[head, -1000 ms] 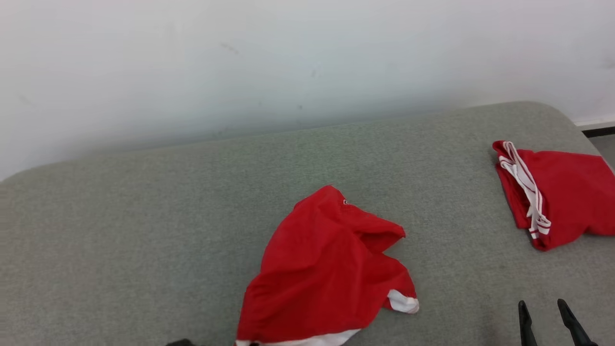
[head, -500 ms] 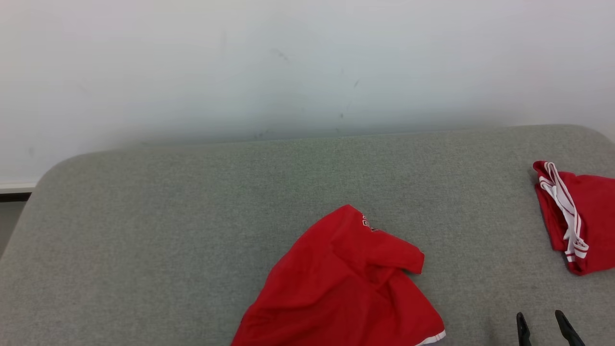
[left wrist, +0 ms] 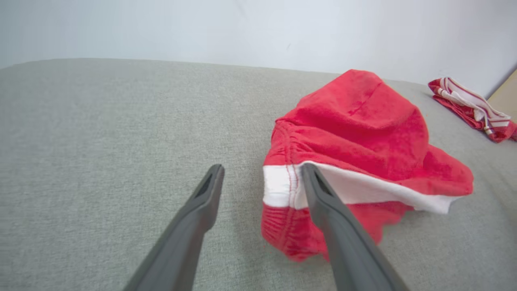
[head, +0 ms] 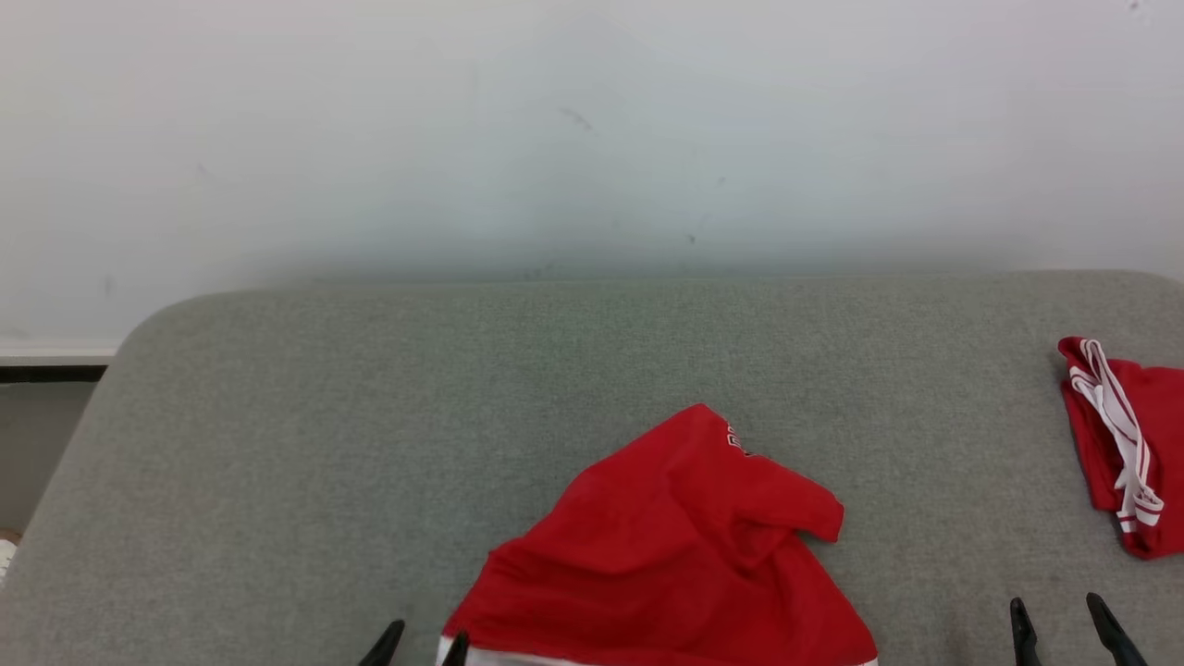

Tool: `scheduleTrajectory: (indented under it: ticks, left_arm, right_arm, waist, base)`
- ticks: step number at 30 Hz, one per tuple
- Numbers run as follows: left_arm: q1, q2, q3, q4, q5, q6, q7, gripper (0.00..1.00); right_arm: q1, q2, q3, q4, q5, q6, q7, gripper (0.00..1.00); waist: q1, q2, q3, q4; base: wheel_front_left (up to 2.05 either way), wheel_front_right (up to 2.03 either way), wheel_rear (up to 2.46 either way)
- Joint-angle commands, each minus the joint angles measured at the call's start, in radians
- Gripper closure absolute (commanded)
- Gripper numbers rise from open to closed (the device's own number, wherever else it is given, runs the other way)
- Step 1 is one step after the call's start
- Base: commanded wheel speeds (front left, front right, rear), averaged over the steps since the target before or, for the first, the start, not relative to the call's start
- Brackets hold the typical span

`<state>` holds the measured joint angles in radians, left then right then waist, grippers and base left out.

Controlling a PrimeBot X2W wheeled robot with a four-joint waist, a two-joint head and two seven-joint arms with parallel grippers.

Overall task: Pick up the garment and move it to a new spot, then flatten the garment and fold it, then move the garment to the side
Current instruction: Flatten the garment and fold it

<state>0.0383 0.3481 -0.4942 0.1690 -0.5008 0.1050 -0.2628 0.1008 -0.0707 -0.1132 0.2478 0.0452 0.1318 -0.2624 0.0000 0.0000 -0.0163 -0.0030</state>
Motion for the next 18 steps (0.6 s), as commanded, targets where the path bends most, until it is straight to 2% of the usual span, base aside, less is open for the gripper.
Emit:
scheduleTrajectory:
  ticks: [1, 5, 11, 18]
  left_arm:
    - [0.028, -0.011, 0.021, -0.021, 0.026, 0.007, -0.002, 0.0]
    - [0.067, -0.062, 0.103, -0.097, 0.112, 0.005, -0.002, 0.0]
    - [0.113, -0.148, 0.209, -0.131, 0.233, -0.016, -0.002, 0.0]
    - [0.158, -0.234, 0.287, -0.097, 0.315, -0.079, -0.001, 0.0]
  right_arm:
    - [0.009, -0.011, -0.006, -0.012, -0.003, -0.002, -0.003, 0.0]
    - [0.017, -0.016, -0.017, -0.033, -0.006, -0.002, -0.003, 0.0]
    - [0.025, -0.013, -0.003, -0.059, -0.009, -0.002, -0.003, 0.0]
    - [0.028, -0.003, 0.058, -0.06, 0.02, -0.002, -0.003, 0.0]
  waist:
    - [0.0, 0.0, -0.008, 0.009]
    - [0.0, 0.0, -0.021, 0.025]
    - [0.0, 0.0, -0.042, 0.042]
    - [0.0, 0.0, -0.061, 0.037]
  base:
    - [0.0, 0.0, 0.0]
    - [0.0, 0.0, 0.0]
    - [0.0, 0.0, 0.0]
    - [0.0, 0.0, 0.0]
